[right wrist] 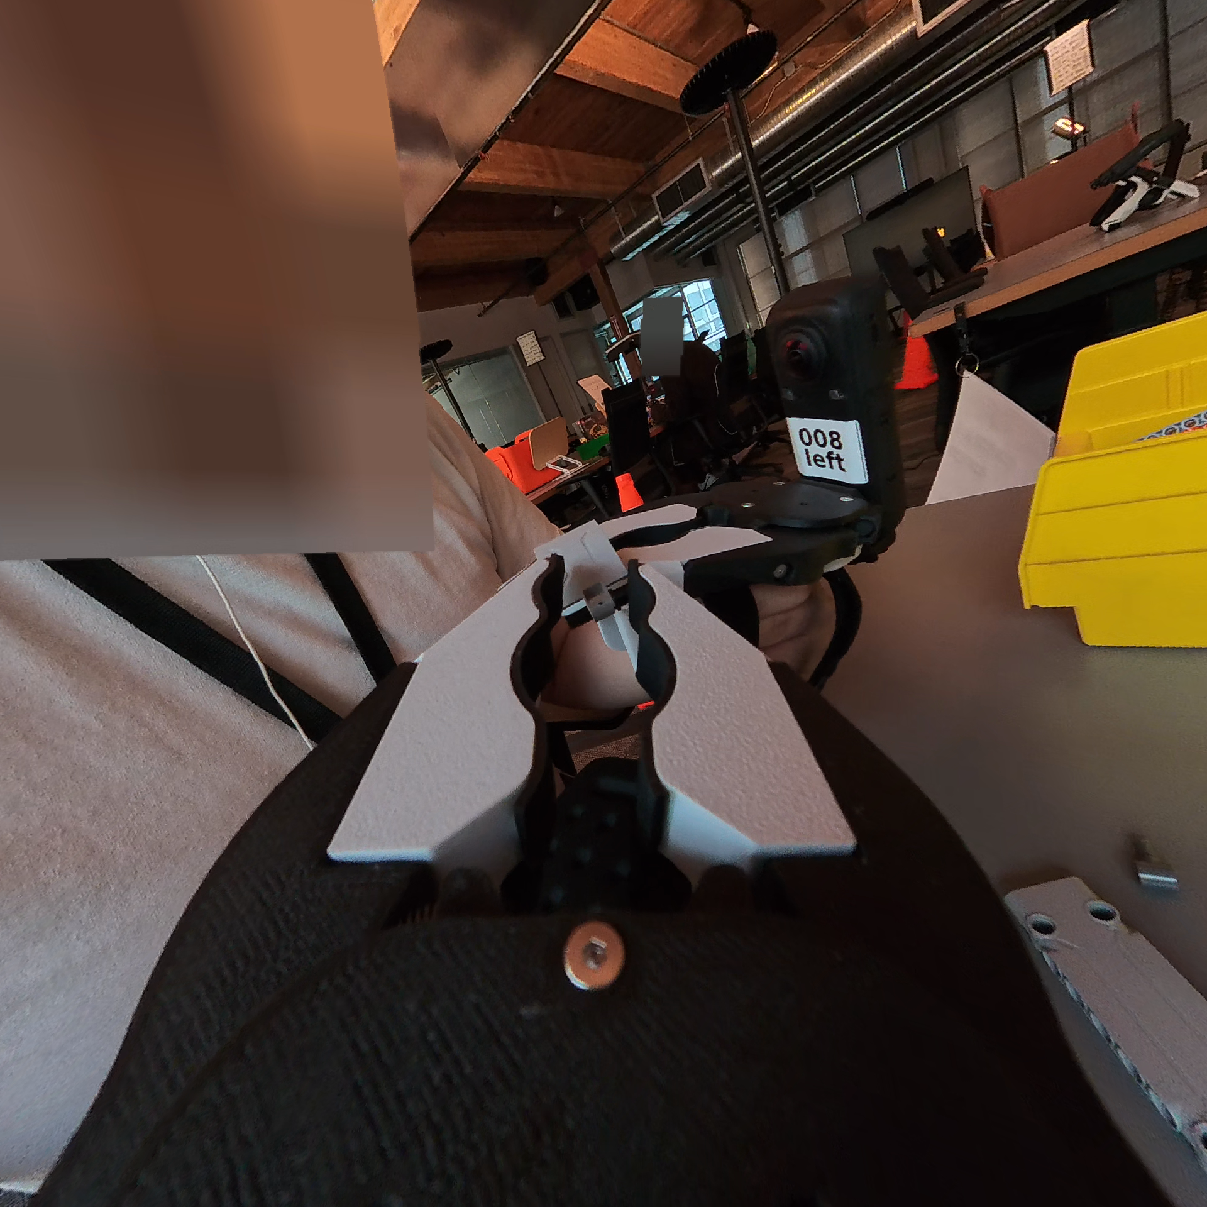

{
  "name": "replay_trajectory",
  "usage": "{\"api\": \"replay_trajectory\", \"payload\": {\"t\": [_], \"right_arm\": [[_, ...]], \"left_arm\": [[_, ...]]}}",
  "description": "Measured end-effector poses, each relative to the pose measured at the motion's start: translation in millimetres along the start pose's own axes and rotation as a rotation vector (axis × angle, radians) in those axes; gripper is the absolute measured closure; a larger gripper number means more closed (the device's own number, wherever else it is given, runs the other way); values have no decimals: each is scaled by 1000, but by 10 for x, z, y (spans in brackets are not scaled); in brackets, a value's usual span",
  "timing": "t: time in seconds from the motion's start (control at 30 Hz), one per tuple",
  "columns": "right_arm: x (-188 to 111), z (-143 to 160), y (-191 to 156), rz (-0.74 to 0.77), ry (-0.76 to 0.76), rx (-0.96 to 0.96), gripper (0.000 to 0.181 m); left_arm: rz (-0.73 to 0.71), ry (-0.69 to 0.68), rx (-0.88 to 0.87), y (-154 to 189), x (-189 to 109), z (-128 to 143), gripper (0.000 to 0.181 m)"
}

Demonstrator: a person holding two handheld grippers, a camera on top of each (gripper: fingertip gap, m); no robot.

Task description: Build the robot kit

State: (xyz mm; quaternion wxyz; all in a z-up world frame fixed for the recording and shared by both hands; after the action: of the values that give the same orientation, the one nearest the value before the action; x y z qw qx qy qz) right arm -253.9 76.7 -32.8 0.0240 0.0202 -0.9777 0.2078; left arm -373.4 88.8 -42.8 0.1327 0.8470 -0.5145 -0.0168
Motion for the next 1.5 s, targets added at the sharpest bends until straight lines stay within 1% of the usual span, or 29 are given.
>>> {"api": "replay_trajectory", "payload": {"t": [0.77, 0.93, 1.0, 1.07, 1.13, 1.2, 1.3, 1.4, 1.5], "right_arm": [[-4, 9, -24, -19, -14, -4, 164], [-2, 13, -38, -22, -25, -13, 163], [-15, 4, -47, -13, -24, -30, 160], [-47, -30, -80, -15, 0, -63, 158], [-90, -52, -110, -7, 6, -102, 156], [-123, -44, -154, -22, -25, -123, 157], [-169, -9, -145, 1, -75, -134, 155], [-200, 74, -118, 10, -152, -117, 151], [-188, 172, -109, 14, -235, -124, 149]], "left_arm": [[9, -17, 3, 13, 27, 9, 180], [4, -48, 17, 17, 35, 15, 180], [-33, -106, 38, -4, 46, 32, 179], [-69, -219, 49, -32, 72, 82, 179], [-93, -380, 46, -58, 114, 166, 179], [-106, -560, 58, -63, 165, 256, 179], [-103, -746, 79, -39, 237, 305, 179], [-125, -854, 100, -38, 267, 298, 179], [-148, -904, 134, -29, 270, 281, 179]]}}
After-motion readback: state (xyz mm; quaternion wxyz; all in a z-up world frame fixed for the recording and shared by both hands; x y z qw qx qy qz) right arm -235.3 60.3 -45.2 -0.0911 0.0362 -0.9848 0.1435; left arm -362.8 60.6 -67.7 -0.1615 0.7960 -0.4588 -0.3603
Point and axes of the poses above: each gripper's, where its closed fingertips meet, x out along the fingers, z out of its underside, y = z × x across the jaws, the point moved 7 cm from there along -x, back along the fingers, and after that the axes turned 10 degrees about -y, right-handed, at the moved point
